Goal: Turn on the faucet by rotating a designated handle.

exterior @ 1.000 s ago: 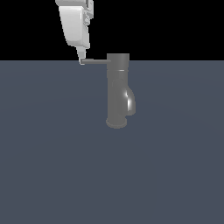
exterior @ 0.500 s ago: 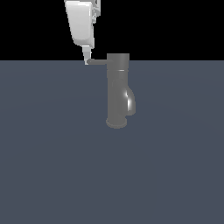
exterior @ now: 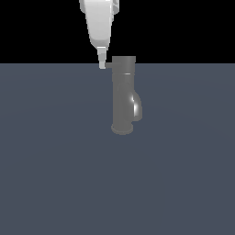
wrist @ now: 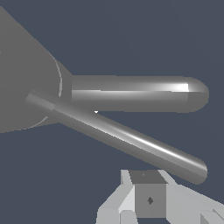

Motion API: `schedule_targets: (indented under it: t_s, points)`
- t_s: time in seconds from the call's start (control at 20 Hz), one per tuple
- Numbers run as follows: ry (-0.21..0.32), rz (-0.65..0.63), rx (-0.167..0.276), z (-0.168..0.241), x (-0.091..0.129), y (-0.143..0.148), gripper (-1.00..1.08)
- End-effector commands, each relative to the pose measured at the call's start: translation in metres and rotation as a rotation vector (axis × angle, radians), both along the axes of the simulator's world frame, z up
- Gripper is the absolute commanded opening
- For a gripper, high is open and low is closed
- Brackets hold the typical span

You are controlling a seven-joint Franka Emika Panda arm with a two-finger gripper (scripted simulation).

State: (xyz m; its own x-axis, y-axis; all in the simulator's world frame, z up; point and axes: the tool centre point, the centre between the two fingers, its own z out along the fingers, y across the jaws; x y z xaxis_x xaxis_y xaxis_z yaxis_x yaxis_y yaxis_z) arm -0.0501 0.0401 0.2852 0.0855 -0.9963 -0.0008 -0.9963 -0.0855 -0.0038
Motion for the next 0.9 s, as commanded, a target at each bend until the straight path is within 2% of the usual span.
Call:
schedule_targets:
  t_s: [0.0, 0.25, 0.35, 0.85]
  points:
    - [0.003, -0.012, -0.001, 0.0, -0.007, -0.015, -1.0]
    - [0.004, -0.012, -0.001, 0.0, -0.019, -0.03, -1.0]
    - [0.002, -0.002, -0.001, 0.0, -0.016, -0.021, -1.0]
    - [0.003, -0.007, -0.001, 0.0, -0.009, -0.078, -1.0]
